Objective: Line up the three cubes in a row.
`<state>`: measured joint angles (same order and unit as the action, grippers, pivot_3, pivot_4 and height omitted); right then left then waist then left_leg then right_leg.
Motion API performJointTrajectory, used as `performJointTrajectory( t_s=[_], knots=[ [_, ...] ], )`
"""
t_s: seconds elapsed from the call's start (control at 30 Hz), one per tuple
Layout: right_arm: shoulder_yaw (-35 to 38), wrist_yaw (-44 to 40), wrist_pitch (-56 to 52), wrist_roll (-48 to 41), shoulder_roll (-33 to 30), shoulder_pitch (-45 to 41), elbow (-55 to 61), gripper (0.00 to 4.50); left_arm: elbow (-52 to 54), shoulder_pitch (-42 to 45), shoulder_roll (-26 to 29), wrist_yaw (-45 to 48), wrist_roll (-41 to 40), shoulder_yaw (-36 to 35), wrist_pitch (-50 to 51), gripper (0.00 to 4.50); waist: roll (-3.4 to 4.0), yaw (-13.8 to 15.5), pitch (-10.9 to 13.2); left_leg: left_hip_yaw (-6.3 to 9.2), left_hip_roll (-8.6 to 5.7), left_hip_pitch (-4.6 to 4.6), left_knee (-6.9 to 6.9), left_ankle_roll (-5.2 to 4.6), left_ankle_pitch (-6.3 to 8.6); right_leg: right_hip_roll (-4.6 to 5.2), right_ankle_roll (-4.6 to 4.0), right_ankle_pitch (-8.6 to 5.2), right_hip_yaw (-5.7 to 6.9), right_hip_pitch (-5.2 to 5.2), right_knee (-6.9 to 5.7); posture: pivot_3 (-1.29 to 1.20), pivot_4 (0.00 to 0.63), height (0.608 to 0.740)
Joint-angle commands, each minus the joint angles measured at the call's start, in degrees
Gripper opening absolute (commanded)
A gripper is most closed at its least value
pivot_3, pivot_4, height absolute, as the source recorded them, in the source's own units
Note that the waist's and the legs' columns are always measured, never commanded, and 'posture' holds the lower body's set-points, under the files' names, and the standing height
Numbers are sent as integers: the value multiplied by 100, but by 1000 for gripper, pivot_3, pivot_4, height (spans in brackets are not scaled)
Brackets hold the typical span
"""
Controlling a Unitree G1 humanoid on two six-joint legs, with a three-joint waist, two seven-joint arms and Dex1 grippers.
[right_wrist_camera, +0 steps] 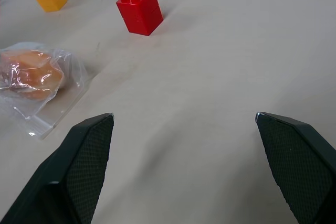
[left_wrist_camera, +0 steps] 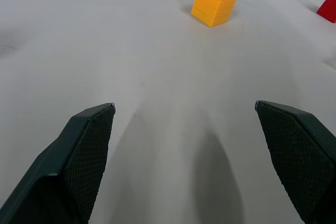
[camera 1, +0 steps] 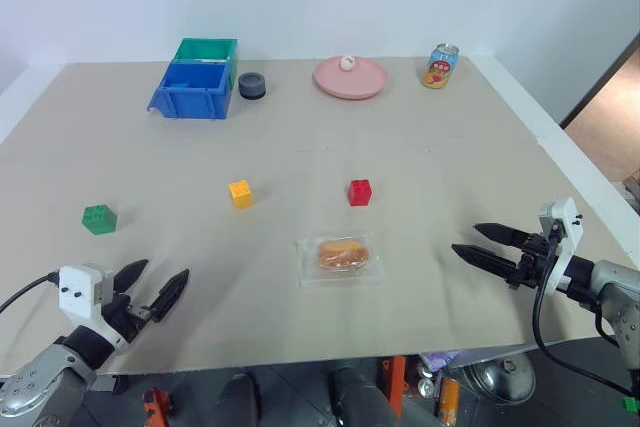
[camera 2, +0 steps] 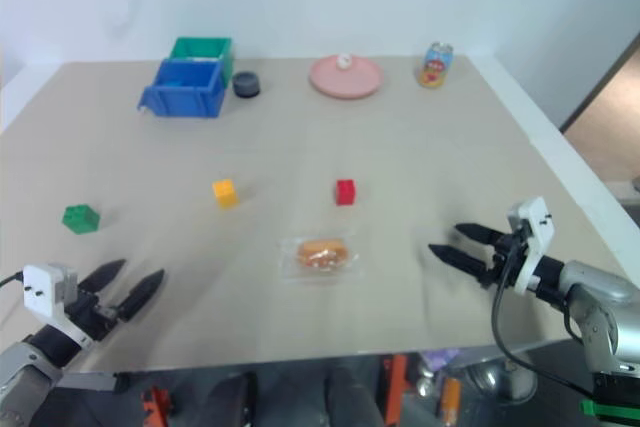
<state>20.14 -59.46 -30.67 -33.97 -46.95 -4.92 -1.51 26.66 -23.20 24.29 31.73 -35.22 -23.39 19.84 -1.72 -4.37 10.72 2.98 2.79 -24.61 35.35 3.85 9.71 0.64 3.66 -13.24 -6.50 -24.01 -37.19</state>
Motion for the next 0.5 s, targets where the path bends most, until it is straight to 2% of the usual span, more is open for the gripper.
performJointTrajectory(
  t_s=[0.03, 0.1, 0.27, 0.5],
  knots=[
    [24, 84, 94, 26, 39, -95, 88, 4500, 104, 4, 92, 367, -23, 65, -256, 4421, 0, 1, 0, 0, 0, 0, 0, -1, 1, 0, 0, 0, 0, 0, 0, 0, 150, 736],
    [-2, 167, 52, 31, 44, -146, 202, 4500, 147, 84, 190, 806, -64, 252, -424, 4421, 0, 1, 0, 0, 0, 0, 0, -1, 2, 0, 1, 0, 0, 0, 0, 0, 150, 736],
    [-94, 194, -18, -3, 13, -219, 513, 4500, 167, 497, 356, 1200, -344, 327, -411, 4421, 2, 1, -1, -2, 1, 1, 3, -1, 2, -1, 0, 0, 0, 1, 0, 0, 150, 736],
    [-738, -550, -344, -155, -471, -859, 1035, 4500, 377, 1456, 1245, 2383, -420, 979, -320, 4421, 5, 3, 1, -3, 1, 0, 1, -1, 1, -1, 2, 1, 0, 2, -1, 0, 150, 736]
  ],
)
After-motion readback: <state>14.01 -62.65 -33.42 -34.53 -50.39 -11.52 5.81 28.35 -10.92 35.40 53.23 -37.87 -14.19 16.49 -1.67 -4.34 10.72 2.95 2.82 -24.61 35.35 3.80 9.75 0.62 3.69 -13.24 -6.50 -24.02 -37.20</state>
